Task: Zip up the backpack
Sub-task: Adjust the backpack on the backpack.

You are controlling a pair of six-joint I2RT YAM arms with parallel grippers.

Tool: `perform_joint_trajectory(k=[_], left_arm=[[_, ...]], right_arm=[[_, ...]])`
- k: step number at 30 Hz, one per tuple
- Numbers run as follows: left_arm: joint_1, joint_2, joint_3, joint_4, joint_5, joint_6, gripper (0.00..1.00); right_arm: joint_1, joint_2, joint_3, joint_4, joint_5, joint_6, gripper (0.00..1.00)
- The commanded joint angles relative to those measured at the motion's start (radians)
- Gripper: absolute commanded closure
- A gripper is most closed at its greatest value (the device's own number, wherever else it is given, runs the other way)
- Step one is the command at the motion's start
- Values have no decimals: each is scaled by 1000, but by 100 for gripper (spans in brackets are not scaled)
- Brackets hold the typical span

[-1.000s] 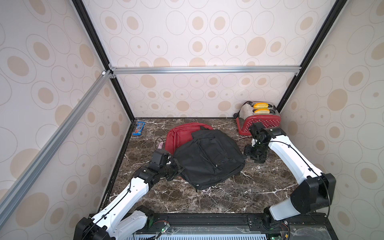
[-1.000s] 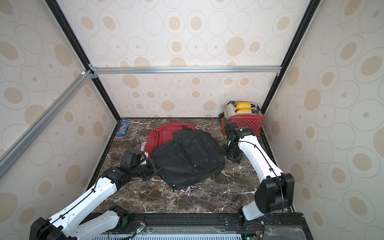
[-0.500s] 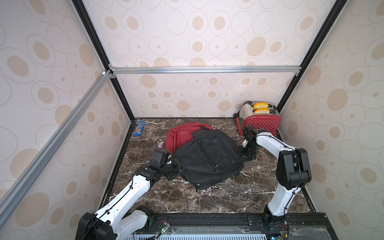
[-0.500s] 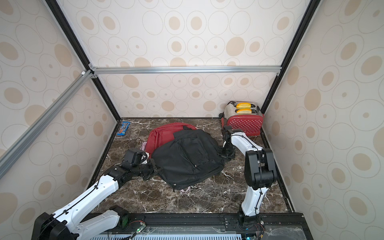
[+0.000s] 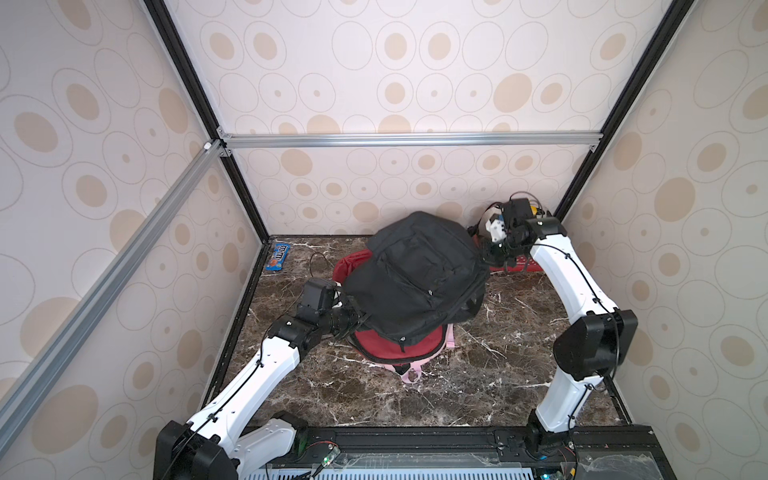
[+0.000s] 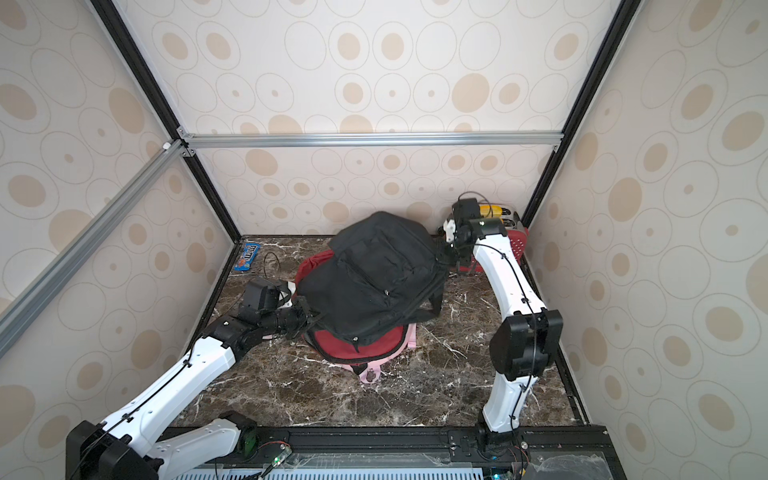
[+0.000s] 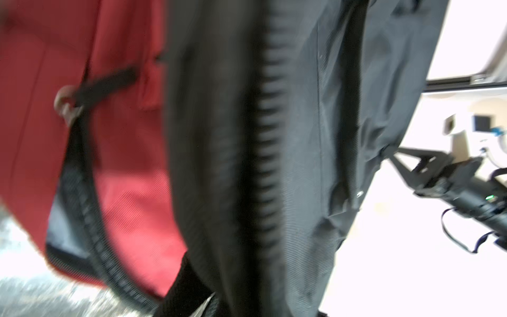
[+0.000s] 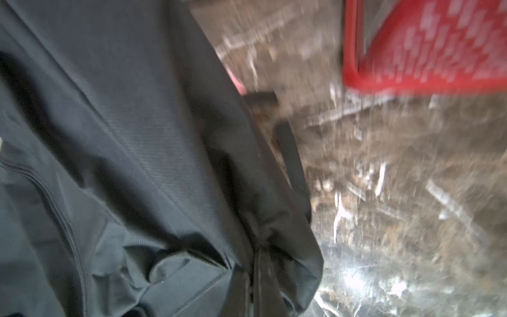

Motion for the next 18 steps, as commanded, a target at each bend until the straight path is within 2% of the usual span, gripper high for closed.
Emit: perform_joint_trajectory(k=[1,4,5,8,11,15,18], left_arm=[[8,43,60,5,27,69,100],[29,102,59,37,10,80,100],[34,122,56,52,4,80,100],[37,154,44,71,-46,83,100],[37,158,18,77,-79,74,100],[36,131,-19,65,-102,66,100],[37,96,-55,54,-124,49,100]], right_arm=[[35,220,308,-91,-76,-32,100],[35,404,513,-143,-79,-15,100],[35,460,573,-166,-75,-16,96],[29,580,667,-233,-54,-32,67],[14,577,628,-251,-26,-40,44],[-9,506,633,-274,24,-42,30],[-8,399,614,-300,46,-37,29]])
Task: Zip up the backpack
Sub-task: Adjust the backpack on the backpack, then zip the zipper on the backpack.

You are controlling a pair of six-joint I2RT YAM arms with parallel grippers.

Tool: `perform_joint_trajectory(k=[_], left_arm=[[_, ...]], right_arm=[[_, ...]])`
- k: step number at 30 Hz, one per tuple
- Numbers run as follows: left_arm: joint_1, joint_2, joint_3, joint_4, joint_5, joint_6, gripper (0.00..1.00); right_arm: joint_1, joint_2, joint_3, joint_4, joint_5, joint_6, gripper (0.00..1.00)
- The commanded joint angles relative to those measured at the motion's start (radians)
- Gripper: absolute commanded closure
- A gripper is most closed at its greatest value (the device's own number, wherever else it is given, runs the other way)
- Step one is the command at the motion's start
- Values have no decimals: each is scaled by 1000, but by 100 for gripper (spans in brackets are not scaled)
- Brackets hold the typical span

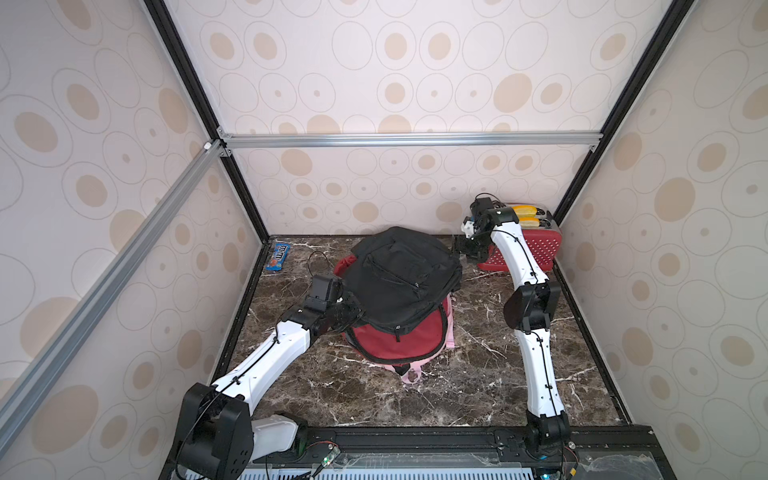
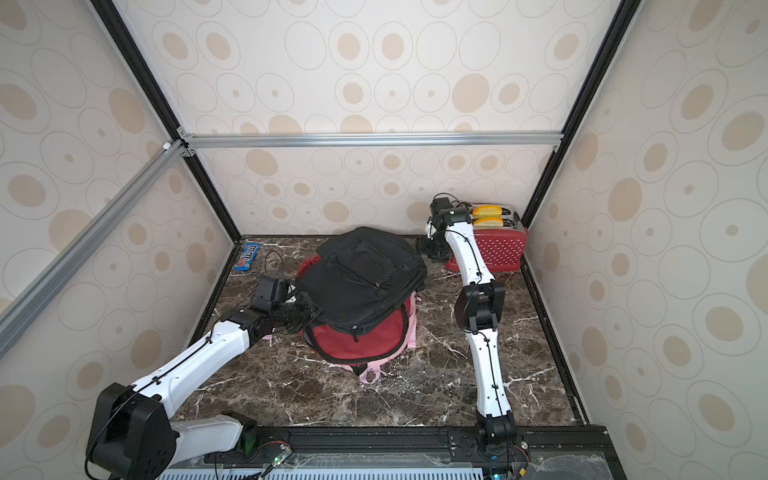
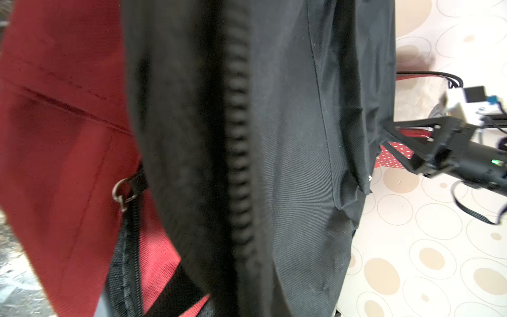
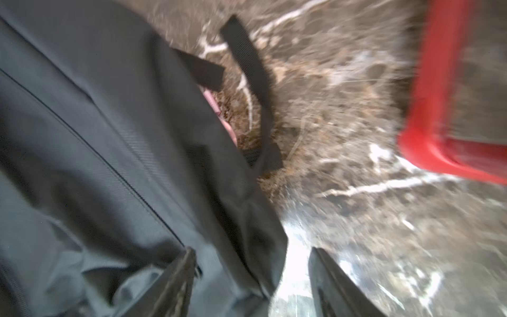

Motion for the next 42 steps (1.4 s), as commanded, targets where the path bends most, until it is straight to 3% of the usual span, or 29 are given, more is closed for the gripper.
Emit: perform_joint_trajectory(k=[1,5,8,11,14,18,23,31,42], left_arm=[[-5,-55,-25,-14,-30,5,100],[-5,-77,-48,-11,-47,-41,100],[-6,-89,-37,-26,-66,-68,100],[-6,-90,-6,-58,-86,-76,100],[-5,-101,8,-72,-99,-97,100],[-5,-95,5,-48,-98,-134,100],[-5,-106,-10,-17,-100,-194,100],[-6,-116,80,-49,-97,-249,100],[-6,-130,144,-54,-84,-304,100]], right_arm=[[-3,-221,-28,-42,29,-1,29],[69,-450,-266,-8,-66,5,27],[220,-598,-476,-1,-56,-23,30],[431,-702,-640,-55,44,-28,37],[577,-754,-795,-83,103,32,43],[693,-806,-948,-23,206,91,43],[801,-850,-1080,92,394,100,35],[835,-969,-1369,461,438,89,34],[848,-1000,-1427,645,351,89,36]])
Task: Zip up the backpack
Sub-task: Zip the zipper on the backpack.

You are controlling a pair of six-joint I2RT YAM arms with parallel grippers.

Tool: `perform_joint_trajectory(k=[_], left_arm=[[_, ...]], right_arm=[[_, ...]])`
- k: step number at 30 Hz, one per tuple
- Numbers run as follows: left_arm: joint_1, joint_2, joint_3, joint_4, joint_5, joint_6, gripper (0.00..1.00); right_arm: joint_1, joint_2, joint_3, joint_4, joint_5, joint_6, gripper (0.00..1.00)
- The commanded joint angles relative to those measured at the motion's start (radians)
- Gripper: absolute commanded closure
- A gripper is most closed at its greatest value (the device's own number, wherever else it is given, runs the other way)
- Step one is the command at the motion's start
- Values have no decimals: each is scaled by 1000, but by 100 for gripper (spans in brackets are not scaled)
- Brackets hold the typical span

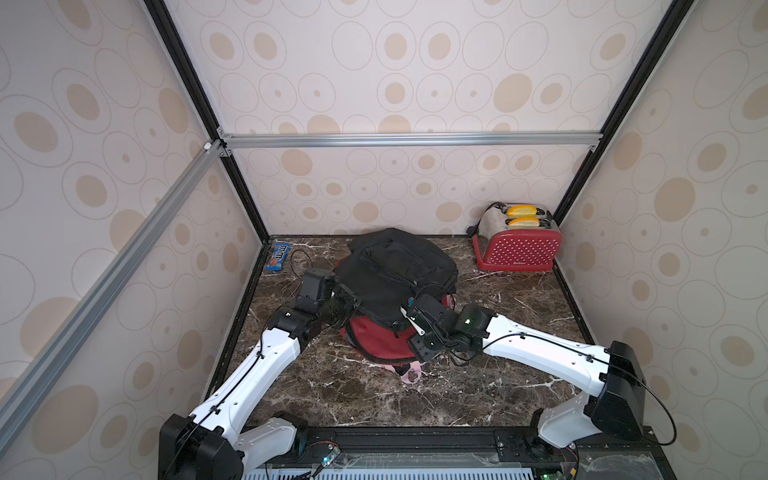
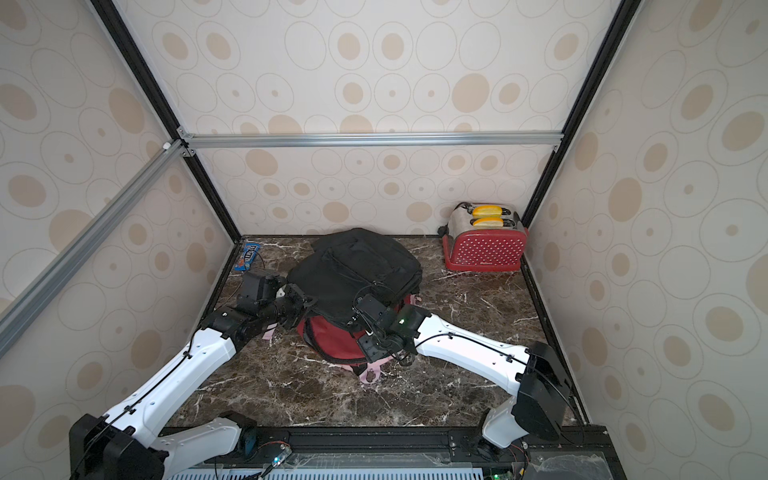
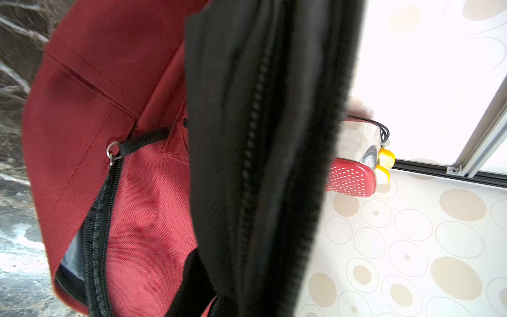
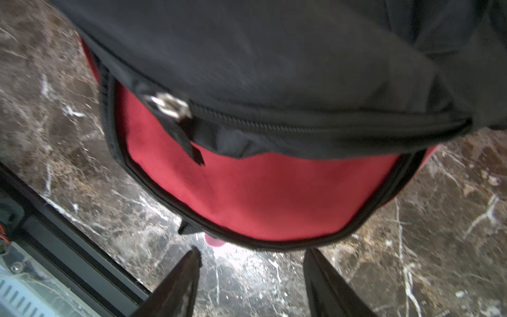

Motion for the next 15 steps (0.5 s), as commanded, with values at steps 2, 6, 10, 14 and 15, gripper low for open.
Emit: perform_joint_trajectory(k=[2,6,10,14,15], left_arm=[[-1,-25,66,27,-29,-41,100],[-2,-24,70,27,-24,-47,100],[-6,-18,78,36,-19,-51,100],[-10,-16,80,40,-15,-56,100],[-11,-17,80,41,-13,-56,100]], right_arm=[[16,-32,-14,83,-25,13,36],[16,-21,-14,121,-48,17,37],[18,13,5,135,-72,21,39],[19,33,14,154,-78,23,39],[19,39,16,156,-77,22,40]])
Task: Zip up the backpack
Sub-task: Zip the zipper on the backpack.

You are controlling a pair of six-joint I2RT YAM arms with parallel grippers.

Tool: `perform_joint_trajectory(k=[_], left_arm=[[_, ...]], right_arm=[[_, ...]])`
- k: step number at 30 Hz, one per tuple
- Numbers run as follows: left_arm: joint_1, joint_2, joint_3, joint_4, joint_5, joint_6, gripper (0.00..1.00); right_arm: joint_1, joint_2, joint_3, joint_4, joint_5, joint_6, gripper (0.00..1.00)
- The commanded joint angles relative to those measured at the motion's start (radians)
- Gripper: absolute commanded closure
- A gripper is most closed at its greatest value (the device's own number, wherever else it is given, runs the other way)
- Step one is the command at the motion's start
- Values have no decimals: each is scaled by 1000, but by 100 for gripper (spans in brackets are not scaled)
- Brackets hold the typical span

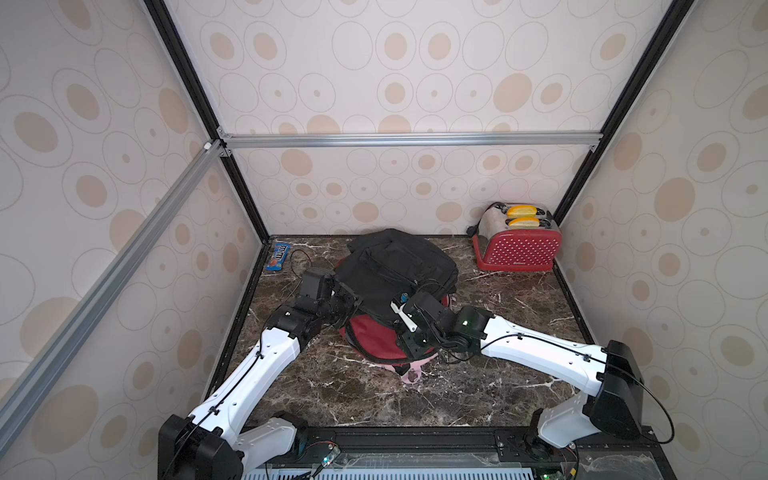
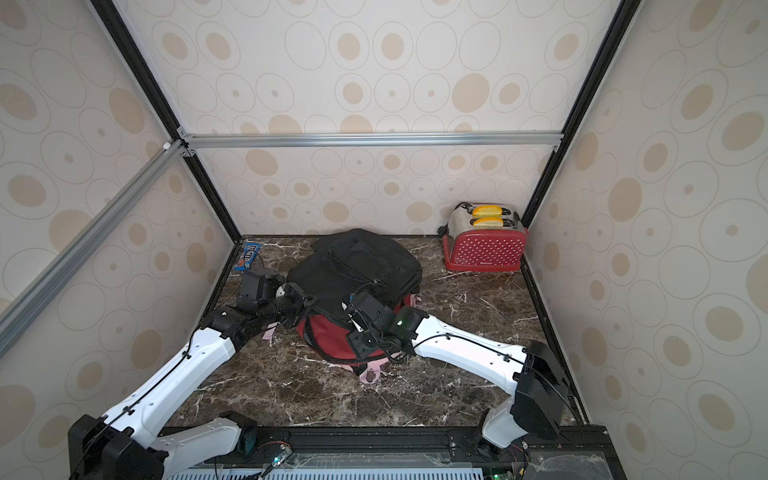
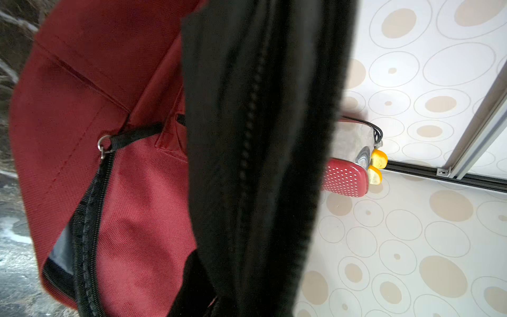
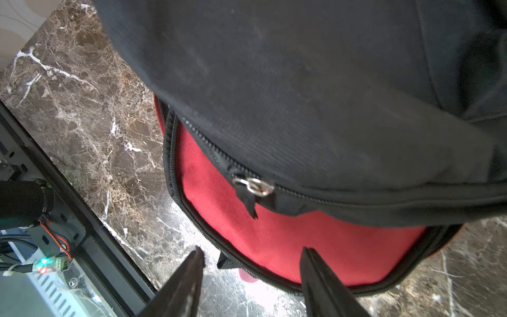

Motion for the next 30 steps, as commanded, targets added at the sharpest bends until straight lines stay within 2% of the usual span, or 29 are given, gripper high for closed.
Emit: perform_joint_trajectory(k=[1,7,15,22,30], left_arm=[[-6,-18,68,42,-19,-32,100],[-18,-28,64,41,-21,-42,100],[-33,-46,54,33,-25,-50,100],[-37,-51,50,27,-31,-47,100],[-39,-44,52,40,-48,-44,100]], right_arm=[[10,26,19,24,-11,7,40],[10,67,38,46,2,8,43],[10,86,61,43,109,14,46],[8,48,75,26,155,27,46],[8,-80,38,-52,194,62,40]])
